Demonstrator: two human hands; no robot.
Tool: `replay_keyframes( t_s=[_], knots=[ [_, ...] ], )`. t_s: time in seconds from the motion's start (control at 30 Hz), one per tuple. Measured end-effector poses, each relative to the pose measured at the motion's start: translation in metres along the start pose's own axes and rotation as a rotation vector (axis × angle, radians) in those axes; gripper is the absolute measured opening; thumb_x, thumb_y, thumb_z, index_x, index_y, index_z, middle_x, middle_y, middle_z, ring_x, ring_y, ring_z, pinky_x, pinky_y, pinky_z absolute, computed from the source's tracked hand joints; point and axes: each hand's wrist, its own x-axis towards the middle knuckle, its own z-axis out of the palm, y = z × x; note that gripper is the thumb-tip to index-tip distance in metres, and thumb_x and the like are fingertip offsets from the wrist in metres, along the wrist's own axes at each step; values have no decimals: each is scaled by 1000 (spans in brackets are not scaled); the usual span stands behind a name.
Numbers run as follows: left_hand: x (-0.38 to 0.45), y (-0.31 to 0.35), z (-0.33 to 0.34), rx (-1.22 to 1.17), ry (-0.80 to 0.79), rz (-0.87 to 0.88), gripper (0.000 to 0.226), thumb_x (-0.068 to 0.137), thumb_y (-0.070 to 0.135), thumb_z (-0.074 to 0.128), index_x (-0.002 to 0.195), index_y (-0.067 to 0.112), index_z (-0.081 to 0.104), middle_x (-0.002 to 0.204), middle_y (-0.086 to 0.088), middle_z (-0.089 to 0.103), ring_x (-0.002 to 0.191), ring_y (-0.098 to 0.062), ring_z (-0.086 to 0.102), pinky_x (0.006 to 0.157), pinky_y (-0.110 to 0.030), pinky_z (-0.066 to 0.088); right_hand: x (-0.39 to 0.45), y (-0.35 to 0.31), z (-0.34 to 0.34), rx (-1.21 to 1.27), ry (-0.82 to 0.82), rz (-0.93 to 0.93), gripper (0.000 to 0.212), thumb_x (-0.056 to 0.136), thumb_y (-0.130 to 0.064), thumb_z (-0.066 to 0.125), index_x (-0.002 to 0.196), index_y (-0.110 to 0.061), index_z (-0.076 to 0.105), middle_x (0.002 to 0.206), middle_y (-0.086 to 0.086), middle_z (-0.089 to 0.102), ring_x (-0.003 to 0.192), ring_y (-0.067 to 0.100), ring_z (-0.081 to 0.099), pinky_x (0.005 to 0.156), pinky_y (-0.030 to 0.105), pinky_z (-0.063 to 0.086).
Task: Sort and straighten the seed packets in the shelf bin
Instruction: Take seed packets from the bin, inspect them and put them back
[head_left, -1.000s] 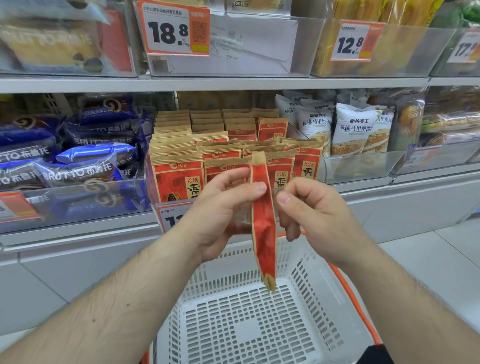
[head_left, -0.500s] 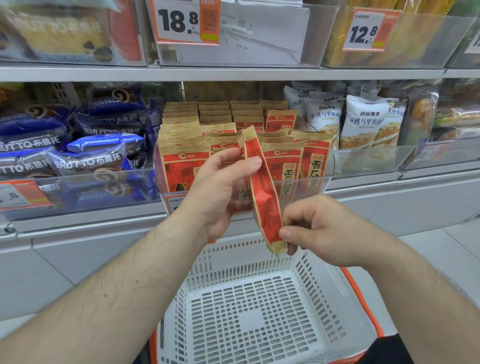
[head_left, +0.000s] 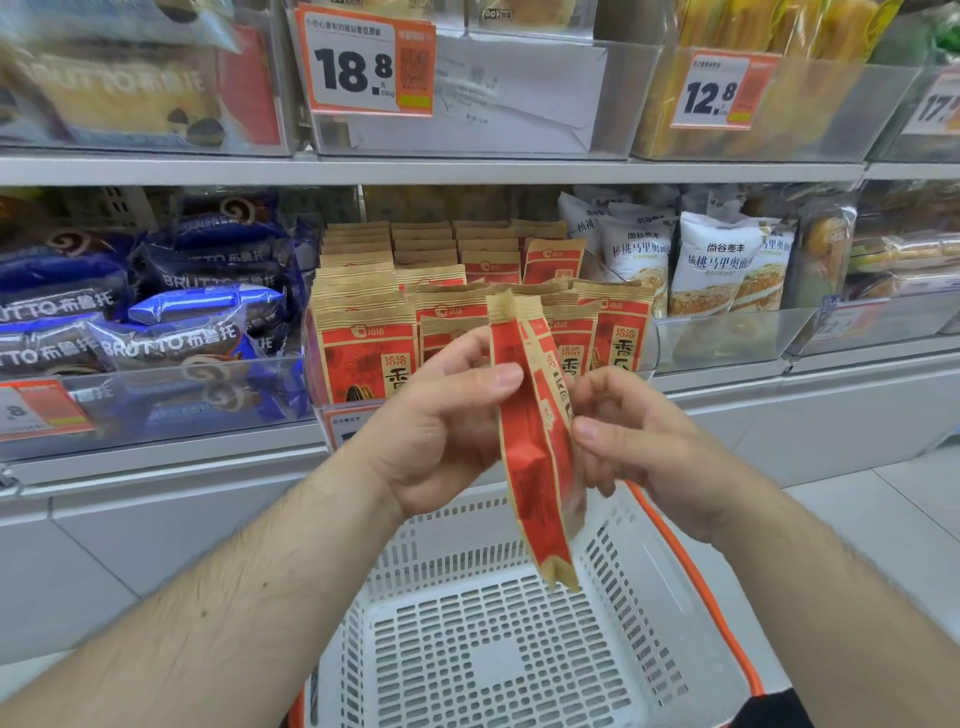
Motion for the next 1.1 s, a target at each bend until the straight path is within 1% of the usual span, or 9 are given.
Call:
replay_keyframes(
  t_s=[0.1,0.2,0.3,0.47,0.6,0.67,0.73,0.9,1.1],
  knots=[
    [0,-1,-3,-35,-59,-8,98,59,29,93,137,-4,45,121,-31,56,103,-39,60,91,-55,53,-1,3,1,43,-101,112,78,61,-44,77,132,-23,52,101,4,72,75,23,56,53,26,37],
    [0,-2,-5,-62,-79,-14,90,63,28,92,135,-4,50,123,-31,56,111,-42,56,98,-58,49,-1,1,3,85,-118,72,62,66,-39,76,121,-12,62,85,1,72,60,11,53,47,19,33],
    [1,-1,-3,-39,9,-27,45,68,28,82,111,14,74,107,-14,73,97,-29,71,85,-47,60,-1,-1,8,37,-37,25,38,76,-27,82,109,-14,67,86,-1,75,58,8,55,45,18,37],
    [4,-3,5,157,277,-94,43,77,39,66,111,13,68,105,-15,76,96,-32,73,80,-46,61,0,0,24,-232,95,61,22,84,-21,76,104,-26,69,90,-6,76,62,5,65,50,22,45],
    [3,-3,4,184,241,-129,44,81,40,58,114,13,68,105,-13,76,91,-27,74,79,-43,62,-1,-4,21,-221,221,-48,5,88,-23,71,92,-20,72,72,-13,72,55,-4,59,50,11,43],
    [2,-4,4,176,189,-156,42,83,40,56,113,15,69,104,-11,76,91,-24,75,79,-41,62,0,-8,19,-117,311,-103,14,94,-19,62,85,-9,68,52,-14,62,45,-3,54,47,11,40],
    [1,-6,4,177,156,-192,44,83,43,54,115,17,69,109,-10,76,96,-24,74,82,-42,61,0,-12,19,-67,351,-127,22,96,-17,56,82,-1,63,46,-13,56,42,0,50,46,13,39],
    [2,-7,6,154,145,-249,56,82,53,46,120,18,67,115,-10,74,104,-26,72,87,-43,58,0,-12,18,-17,337,-119,35,99,-16,52,87,17,53,60,7,62,42,9,47,43,19,39],
    [4,-9,8,152,155,-251,52,83,53,43,114,20,69,111,-10,76,98,-23,74,82,-41,58,-1,-12,17,14,312,-89,34,100,-15,50,89,17,54,61,6,67,42,9,52,43,17,41]
  ],
)
